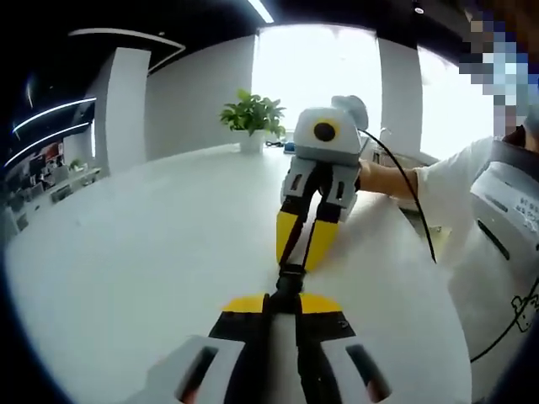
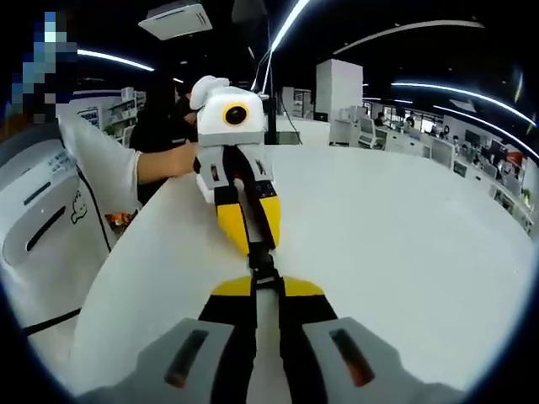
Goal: Snap the two parts of the plastic buckle together until the buckle closes and remains connected.
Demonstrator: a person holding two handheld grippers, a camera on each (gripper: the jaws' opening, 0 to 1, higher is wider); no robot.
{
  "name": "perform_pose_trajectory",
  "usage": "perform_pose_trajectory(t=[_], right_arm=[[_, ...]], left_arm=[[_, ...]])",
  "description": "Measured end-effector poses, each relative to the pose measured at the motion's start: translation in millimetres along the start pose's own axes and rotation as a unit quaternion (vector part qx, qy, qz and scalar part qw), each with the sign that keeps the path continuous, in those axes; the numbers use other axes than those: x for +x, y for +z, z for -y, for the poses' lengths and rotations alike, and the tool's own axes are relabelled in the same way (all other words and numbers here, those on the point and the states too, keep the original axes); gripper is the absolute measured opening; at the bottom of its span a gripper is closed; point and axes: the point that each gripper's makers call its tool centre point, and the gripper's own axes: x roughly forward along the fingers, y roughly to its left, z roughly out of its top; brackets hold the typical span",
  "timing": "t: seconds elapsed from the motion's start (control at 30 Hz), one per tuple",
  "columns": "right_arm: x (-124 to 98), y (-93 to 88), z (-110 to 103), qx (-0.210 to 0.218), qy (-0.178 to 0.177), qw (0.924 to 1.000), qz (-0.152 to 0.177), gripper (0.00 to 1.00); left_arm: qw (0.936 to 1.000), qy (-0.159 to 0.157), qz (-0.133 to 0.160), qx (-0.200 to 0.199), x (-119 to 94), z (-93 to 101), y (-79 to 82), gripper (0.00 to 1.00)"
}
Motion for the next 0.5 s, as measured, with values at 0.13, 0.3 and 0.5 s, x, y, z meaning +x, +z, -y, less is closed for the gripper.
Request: perform_pose_trajectory(t=[0.13,0.3,0.5], right_arm=[[-0.6,-0.9,-4.0,-0.002,-0.026,0.9996,0.005,0.06],[-1.6,0.5,-6.9,-0.048,-0.060,0.9969,-0.018,0.06],[-5.5,-0.7,2.8,-0.014,-0.036,0.9992,0.009,0.07]], left_arm=[[0.9998,0.010,0.014,-0.008,-3.6,1.2,-2.5,0.07],[0.9995,0.022,0.005,0.022,-3.1,3.2,-1.4,0.09],[0.9993,0.018,0.014,0.030,-3.0,0.3,0.0,0.18]])
